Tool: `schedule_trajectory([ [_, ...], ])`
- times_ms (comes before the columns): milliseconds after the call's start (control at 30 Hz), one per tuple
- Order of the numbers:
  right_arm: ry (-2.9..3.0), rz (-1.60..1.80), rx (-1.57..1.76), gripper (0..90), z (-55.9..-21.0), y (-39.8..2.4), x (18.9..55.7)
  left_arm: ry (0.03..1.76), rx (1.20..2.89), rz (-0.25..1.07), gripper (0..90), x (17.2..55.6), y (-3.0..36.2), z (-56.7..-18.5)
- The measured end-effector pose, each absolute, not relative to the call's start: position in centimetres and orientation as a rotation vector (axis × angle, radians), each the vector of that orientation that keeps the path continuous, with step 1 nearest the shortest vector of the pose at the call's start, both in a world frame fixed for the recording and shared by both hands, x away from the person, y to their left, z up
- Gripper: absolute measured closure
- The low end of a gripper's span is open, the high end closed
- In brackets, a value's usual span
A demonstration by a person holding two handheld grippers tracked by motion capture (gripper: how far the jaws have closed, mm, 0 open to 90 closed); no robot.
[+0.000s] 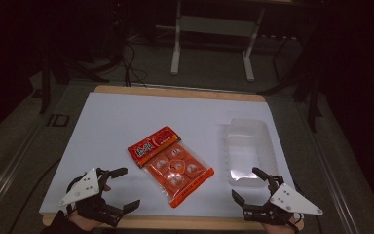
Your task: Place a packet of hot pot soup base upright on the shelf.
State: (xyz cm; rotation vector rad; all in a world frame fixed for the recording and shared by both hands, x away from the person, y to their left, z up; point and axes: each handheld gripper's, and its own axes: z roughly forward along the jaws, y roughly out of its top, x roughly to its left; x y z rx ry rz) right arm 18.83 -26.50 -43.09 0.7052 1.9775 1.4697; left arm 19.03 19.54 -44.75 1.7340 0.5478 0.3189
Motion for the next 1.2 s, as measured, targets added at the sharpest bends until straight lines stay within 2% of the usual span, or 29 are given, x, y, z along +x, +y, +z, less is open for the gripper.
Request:
schedule_trajectory([
  [400,1.984,1.468,0.699,10.5,-43.0,-26.4,18.7,0.554,1.749,0.282,1.8,22.4,18.4,-44.1],
  [800,1.998,1.461,0.704,10.5,-43.1,-26.4,18.7,0.610,1.744,0.327,1.9,25.8,18.1,-44.1],
  [1200,2.011,1.463,0.698,10.6,-43.2,-26.3,18.7,0.682,1.771,0.294,2.4,29.2,18.2,-45.9],
])
